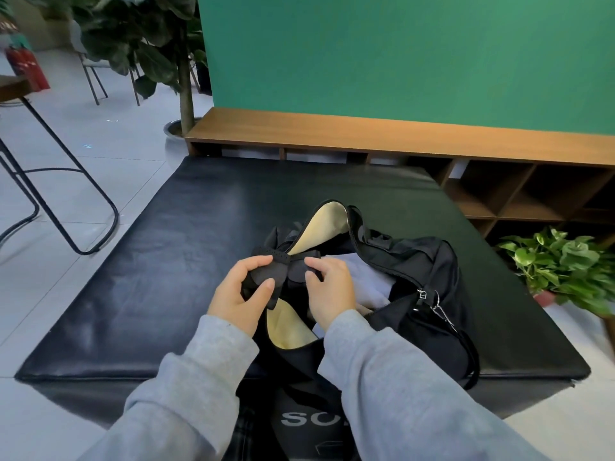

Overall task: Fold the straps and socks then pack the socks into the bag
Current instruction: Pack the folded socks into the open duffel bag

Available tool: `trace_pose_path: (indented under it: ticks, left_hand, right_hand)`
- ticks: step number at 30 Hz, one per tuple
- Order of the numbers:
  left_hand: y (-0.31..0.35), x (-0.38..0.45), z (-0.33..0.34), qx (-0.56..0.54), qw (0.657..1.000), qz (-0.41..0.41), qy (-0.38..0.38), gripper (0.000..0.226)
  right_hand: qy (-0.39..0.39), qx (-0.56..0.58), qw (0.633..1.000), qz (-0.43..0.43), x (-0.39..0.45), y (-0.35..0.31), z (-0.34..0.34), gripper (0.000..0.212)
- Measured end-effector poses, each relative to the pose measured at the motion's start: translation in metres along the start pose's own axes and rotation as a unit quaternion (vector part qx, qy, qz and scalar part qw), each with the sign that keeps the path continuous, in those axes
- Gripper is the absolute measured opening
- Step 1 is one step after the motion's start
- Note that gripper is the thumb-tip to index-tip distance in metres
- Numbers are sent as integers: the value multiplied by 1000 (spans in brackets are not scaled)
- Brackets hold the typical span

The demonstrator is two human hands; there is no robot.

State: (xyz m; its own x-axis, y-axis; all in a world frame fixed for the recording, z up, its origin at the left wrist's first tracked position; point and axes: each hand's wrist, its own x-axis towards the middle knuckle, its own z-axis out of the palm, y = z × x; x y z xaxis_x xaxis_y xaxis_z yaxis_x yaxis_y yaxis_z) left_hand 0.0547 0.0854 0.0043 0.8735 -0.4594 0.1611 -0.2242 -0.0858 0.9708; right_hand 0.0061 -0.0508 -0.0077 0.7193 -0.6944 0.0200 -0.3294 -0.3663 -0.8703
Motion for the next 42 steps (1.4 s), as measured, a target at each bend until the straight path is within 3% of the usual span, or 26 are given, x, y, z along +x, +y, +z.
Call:
trace_pose_path:
  ticks: [10,18,25,30,33,42]
  left_hand:
    - [-8,2,0,1,999,-35,13,39]
    - [-12,-1,-1,10,998,-54,7,39]
    - [-14,-1,2,21,998,-60,9,40]
    - [-12,-1,5,28,998,-50,-10,47]
    - [-7,-3,9,34,998,-27,-48,49]
    - [-2,-5,20,53,993,-5,-107,55]
  right_hand:
    - [-108,-187,976,-32,5,8,12,51]
    - [-19,-99,994,-49,3,8,8,34]
    - [-117,-155,977,-90,2,5,-1,50]
    - [-83,-13,995,-56,-13,0,-14,40]
    - [-114,86,990,-6,-25,-8,-17,39]
    - [-113,206,972,19,-25,-1,-21,45]
